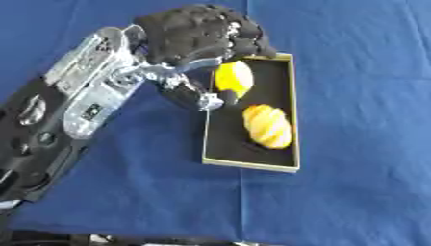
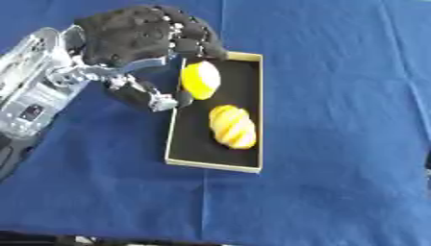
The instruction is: Pick up objects on the table and place them in the box.
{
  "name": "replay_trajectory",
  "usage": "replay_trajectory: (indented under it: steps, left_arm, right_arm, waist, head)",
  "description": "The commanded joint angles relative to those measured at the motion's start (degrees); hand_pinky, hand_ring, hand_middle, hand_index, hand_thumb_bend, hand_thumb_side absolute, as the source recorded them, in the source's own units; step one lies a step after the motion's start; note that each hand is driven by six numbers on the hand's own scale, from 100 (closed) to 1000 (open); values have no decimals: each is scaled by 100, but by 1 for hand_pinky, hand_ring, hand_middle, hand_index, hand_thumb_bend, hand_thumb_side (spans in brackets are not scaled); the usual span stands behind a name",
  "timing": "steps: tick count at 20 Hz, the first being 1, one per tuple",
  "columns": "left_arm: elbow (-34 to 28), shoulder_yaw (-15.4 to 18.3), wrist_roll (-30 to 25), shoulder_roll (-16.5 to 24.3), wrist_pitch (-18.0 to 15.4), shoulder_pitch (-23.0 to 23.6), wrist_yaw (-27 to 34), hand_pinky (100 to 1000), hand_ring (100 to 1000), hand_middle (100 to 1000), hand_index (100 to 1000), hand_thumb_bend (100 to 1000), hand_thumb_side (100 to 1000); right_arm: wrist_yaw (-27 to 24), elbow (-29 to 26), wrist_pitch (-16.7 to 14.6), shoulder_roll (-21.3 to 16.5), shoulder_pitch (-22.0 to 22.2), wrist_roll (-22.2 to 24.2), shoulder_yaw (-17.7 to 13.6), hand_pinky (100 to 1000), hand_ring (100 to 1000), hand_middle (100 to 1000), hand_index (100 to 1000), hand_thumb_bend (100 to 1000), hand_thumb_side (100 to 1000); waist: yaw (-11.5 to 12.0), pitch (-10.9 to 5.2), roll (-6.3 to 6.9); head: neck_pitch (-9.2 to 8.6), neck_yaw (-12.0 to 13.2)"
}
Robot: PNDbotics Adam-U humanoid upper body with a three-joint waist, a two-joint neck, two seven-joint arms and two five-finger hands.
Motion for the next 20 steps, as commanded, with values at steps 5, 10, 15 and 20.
replay_trajectory:
  steps: [5, 10, 15, 20]
  left_arm:
    - [-1133, 1075, 629, 617, 875, 230, 1066, 833, 823, 757, 892, 100, 100]
    - [-1775, 1948, 1549, 1310, 1477, 649, 1682, 852, 824, 772, 893, 100, 143]
    - [-1902, 2624, 3164, 1982, 1455, 1135, 2371, 879, 832, 787, 900, 100, 346]
    - [-1906, 2994, 4319, 2482, 1017, 1680, 2912, 883, 835, 795, 903, 100, 502]
  right_arm:
    - [10, -58, -247, -82, 44, -211, -158, 778, 907, 791, 899, 100, 667]
    - [45, -58, -418, -83, 94, -361, -281, 779, 905, 792, 897, 100, 635]
    - [116, -58, -610, -30, 166, -552, -412, 780, 904, 792, 896, 100, 611]
    - [180, -58, -798, 17, 226, -789, -494, 781, 903, 794, 896, 100, 600]
  waist:
    - [25, -153, 1]
    - [15, -167, -13]
    - [3, -175, -44]
    - [10, -179, -98]
  head:
    - [-31, -183]
    - [-13, -274]
    - [14, -296]
    - [-17, -360]
